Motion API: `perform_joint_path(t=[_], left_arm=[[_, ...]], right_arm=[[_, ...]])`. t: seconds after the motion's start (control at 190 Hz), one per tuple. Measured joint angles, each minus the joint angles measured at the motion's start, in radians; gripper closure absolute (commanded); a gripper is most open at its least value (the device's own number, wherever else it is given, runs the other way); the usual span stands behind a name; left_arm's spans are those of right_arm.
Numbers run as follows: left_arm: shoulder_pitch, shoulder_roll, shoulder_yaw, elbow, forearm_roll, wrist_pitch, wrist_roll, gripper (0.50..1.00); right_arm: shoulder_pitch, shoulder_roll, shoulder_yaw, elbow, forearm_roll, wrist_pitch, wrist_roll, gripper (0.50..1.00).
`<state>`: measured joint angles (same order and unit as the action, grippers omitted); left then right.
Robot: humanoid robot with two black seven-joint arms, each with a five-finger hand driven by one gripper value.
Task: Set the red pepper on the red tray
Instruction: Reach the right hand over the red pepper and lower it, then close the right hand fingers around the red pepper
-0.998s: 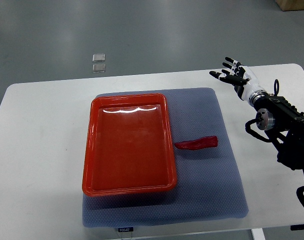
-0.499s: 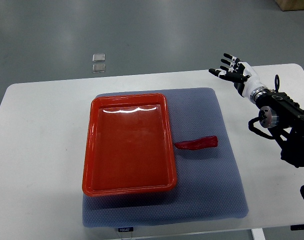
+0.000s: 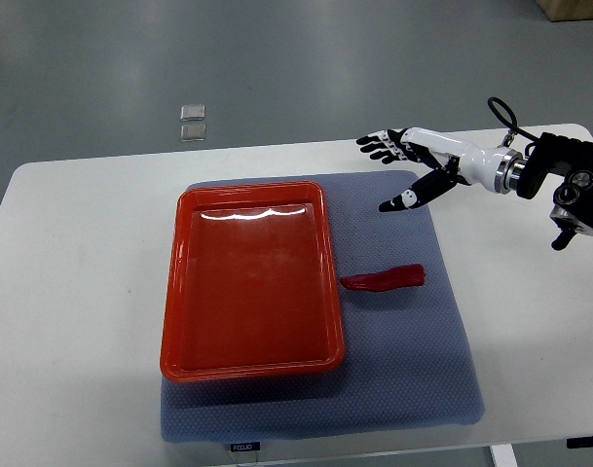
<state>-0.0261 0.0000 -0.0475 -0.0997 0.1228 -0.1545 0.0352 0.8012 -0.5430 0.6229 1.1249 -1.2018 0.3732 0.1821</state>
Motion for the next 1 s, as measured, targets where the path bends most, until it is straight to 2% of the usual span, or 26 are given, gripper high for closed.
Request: perform_joint_path(t=[0.215,0.436,0.525,0.572,0.772,0.998], left_arm=[[0.0,0.0,0.0,0.0,0.0,0.0,0.0,0.5],[0.0,0.0,0.0,0.0,0.0,0.0,0.0,0.5],[0.0,0.0,0.0,0.0,0.0,0.0,0.0,0.5],[0.0,0.0,0.0,0.0,0.0,0.0,0.0,0.5],[0.0,0.0,0.0,0.0,0.0,0.0,0.0,0.5],[0.0,0.0,0.0,0.0,0.0,0.0,0.0,0.5]], right_arm=[[0.071,-0.102,-0.149,0.15,-0.173,0.042,0.009,0.589],[0.082,-0.132,-0.247,0.224,-0.278,0.044,0.0,0.615],[0.082,-0.133,-0.281,0.236,-0.314,0.036,-0.001,0.64],[0.082,-0.133,-0.3,0.238,-0.328,0.026,-0.001,0.668],[0.076,-0.118,-0.352,0.238,-0.374,-0.035,-0.019,0.681],[0.062,-0.105,-0.356,0.23,-0.398,-0.054,-0.046,0.693]])
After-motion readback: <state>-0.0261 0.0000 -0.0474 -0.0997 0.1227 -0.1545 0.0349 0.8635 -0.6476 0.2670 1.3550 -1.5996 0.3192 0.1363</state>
